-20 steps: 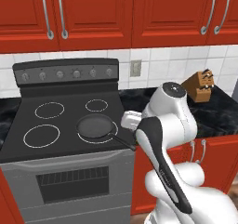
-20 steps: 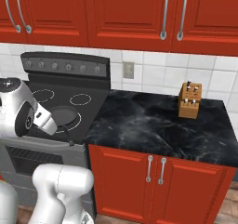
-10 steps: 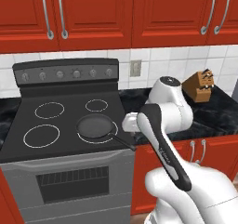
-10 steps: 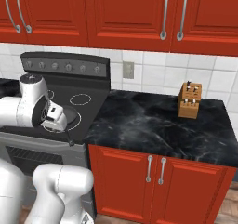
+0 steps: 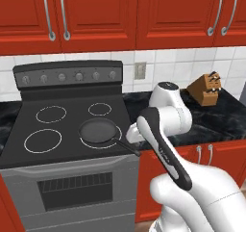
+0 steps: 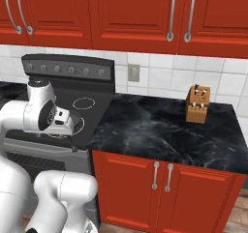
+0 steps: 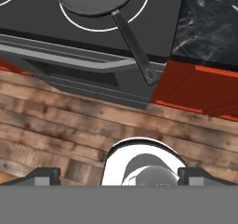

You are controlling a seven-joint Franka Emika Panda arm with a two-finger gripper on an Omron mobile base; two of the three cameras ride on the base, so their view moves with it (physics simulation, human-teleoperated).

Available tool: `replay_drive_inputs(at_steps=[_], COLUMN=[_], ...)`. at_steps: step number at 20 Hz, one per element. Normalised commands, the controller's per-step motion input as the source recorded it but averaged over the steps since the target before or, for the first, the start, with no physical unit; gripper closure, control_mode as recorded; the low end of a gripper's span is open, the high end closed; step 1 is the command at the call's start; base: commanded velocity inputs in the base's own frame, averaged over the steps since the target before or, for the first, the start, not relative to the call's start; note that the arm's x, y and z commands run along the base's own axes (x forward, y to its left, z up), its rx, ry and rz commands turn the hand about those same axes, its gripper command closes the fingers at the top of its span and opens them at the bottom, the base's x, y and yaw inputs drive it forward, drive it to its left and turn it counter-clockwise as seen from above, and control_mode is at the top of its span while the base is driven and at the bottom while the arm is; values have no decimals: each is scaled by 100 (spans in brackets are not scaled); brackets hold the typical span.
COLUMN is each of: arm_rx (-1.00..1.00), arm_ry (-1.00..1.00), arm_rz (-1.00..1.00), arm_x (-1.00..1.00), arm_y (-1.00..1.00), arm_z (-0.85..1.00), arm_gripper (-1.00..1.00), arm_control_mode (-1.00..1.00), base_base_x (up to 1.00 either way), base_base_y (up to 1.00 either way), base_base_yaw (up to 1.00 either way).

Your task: Move the pot and pan from the stove into the sink.

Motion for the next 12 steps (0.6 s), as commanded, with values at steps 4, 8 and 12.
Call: replay_drive_inputs(at_steps=[4, 8, 12], arm_rx=[-6, -6, -1], arm_ry=[0, -6, -8], arm_rz=[3, 4, 3], arm_x=[6, 16, 28], arm_y=[3, 0, 0], arm_z=[-13, -23, -26], arm_gripper=[-100, -100, -100], arm_control_mode=[-100, -100, -100], base_base_x=[0, 0, 0], base_base_y=[0, 0, 0], base_base_yaw=[0, 0, 0])
